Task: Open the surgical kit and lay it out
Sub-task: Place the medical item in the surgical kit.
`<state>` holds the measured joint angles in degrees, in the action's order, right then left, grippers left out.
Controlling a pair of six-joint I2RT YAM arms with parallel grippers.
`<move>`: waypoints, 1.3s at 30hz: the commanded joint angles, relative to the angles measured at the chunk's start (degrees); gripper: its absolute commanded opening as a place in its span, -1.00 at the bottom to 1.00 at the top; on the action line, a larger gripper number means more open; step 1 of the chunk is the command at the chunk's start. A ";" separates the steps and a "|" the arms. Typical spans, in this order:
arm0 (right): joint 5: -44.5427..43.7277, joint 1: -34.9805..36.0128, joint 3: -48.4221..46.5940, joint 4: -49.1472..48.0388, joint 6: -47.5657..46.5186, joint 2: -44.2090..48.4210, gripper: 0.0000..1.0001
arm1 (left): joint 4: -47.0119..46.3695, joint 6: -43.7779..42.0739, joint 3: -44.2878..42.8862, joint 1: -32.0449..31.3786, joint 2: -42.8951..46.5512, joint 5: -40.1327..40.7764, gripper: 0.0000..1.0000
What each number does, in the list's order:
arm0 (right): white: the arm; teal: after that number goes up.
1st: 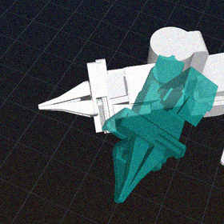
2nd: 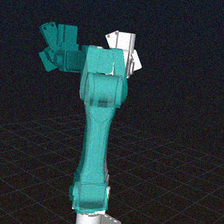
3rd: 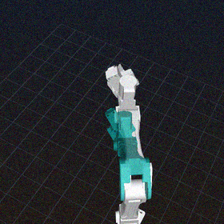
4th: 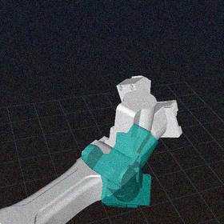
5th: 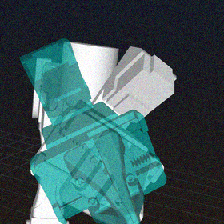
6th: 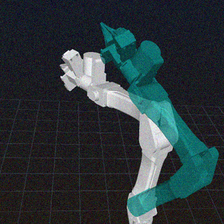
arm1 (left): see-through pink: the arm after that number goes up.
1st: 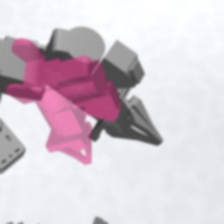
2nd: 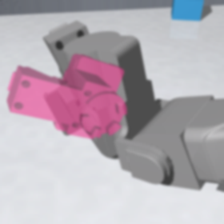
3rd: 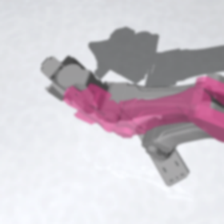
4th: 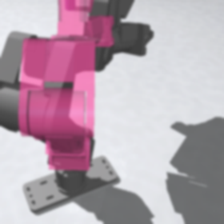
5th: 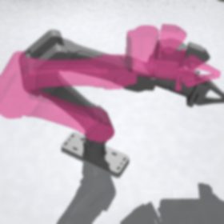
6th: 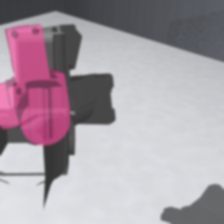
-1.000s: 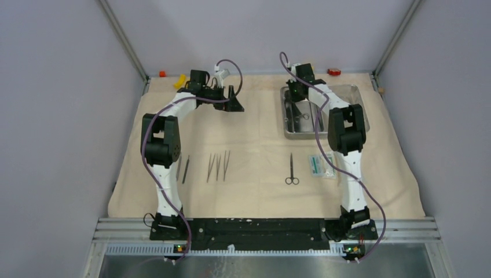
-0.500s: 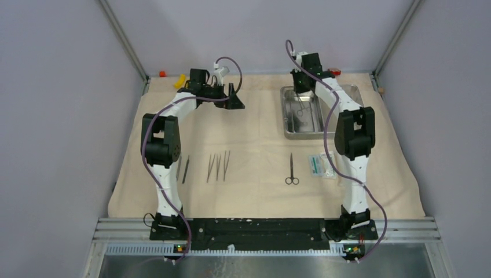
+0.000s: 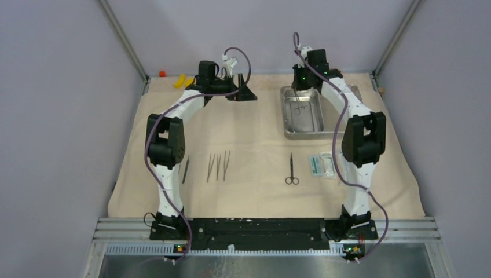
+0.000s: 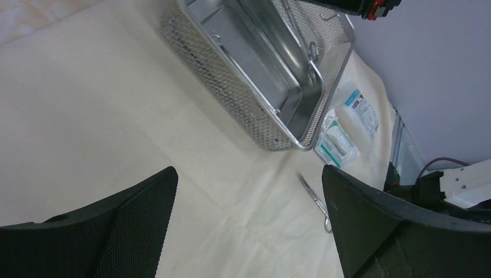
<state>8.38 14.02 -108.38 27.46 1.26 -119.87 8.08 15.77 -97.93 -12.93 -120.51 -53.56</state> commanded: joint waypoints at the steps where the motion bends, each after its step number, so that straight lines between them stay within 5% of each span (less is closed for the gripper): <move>1: 5.06 0.87 2.72 -2.61 5.65 6.50 -1.00 | -7.58 8.99 -1.06 -3.30 0.36 -1.00 0.98; 11: 10.95 3.71 9.88 -6.76 13.77 9.90 -1.00 | -12.15 17.98 -0.35 -9.55 -1.70 2.59 0.93; 39: 13.92 4.62 15.13 -10.66 16.98 11.37 -1.00 | -14.56 27.54 -5.54 -14.03 -10.34 3.25 -0.33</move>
<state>21.54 18.00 -93.49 19.14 17.85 -112.12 -3.44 42.04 -100.73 -26.74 -130.15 -49.01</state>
